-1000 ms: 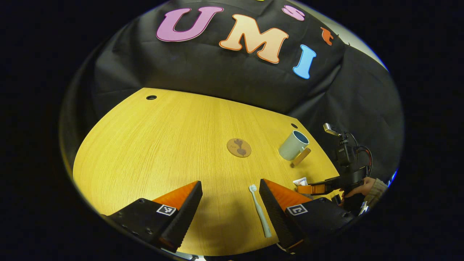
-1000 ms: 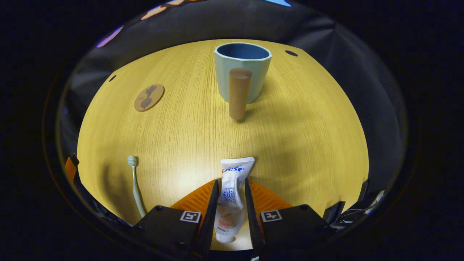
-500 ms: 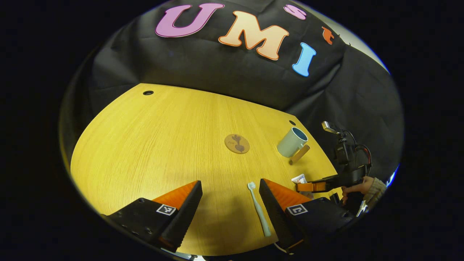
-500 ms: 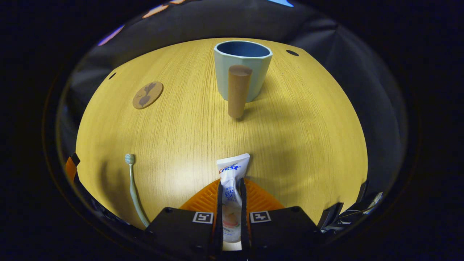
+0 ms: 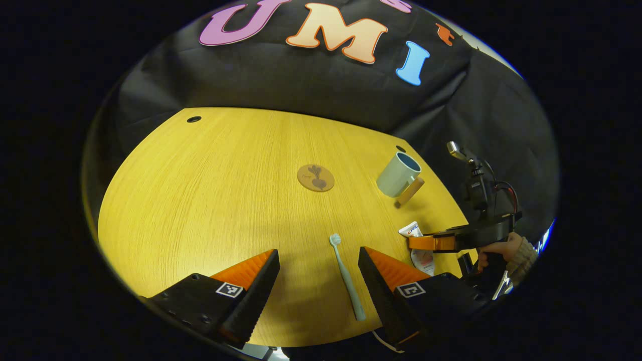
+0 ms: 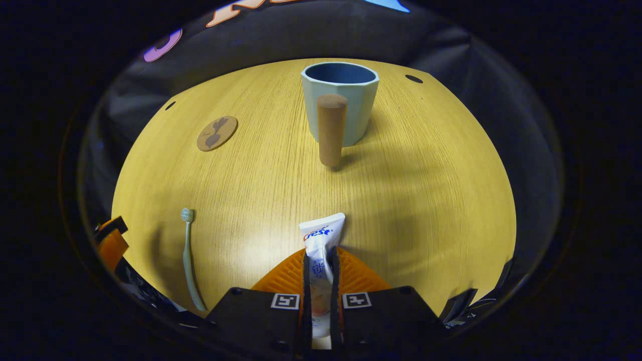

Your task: Put the toothbrush and toothpaste on the desktop into the cup, then pick up the cup and place it on the coaster on the desktop.

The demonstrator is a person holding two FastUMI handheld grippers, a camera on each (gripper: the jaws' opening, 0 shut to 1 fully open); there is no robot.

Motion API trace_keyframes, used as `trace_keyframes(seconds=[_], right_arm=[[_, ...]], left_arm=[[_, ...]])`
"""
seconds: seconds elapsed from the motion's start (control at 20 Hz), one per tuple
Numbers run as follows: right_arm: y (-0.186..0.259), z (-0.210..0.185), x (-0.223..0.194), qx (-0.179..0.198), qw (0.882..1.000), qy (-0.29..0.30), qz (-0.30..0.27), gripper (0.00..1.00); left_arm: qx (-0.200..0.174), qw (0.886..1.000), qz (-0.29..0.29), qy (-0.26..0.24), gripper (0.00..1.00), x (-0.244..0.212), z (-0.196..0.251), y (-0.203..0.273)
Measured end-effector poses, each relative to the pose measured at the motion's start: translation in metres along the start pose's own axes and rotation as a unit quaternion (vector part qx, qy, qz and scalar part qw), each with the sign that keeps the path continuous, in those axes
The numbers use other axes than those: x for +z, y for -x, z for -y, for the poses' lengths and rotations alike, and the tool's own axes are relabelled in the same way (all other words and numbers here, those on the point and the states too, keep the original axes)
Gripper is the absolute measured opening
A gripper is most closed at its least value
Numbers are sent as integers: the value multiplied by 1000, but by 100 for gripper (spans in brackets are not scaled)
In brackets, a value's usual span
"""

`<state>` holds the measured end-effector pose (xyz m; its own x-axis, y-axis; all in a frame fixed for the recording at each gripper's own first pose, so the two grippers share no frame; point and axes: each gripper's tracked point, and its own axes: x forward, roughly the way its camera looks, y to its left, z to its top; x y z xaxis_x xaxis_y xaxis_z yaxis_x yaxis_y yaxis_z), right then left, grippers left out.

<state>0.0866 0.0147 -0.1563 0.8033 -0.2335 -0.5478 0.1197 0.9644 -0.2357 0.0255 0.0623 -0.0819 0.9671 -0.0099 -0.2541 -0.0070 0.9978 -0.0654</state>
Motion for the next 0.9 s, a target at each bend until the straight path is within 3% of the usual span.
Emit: trace_keyframes(seconds=[0.3,0.6,0.75,0.9], right_arm=[[11,1,13,50,998,-12,46,17],[20,12,17,84,994,-36,54,17],[34,25,18,93,993,-40,58,17],[50,36,23,105,991,-59,65,17]], left_arm=[[23,998,-49,-11,94,-26,23,-11],[50,993,-102,-15,89,-49,31,-35],[62,990,-125,-26,75,-56,36,-38],[85,985,-141,-52,70,-62,31,-45]])
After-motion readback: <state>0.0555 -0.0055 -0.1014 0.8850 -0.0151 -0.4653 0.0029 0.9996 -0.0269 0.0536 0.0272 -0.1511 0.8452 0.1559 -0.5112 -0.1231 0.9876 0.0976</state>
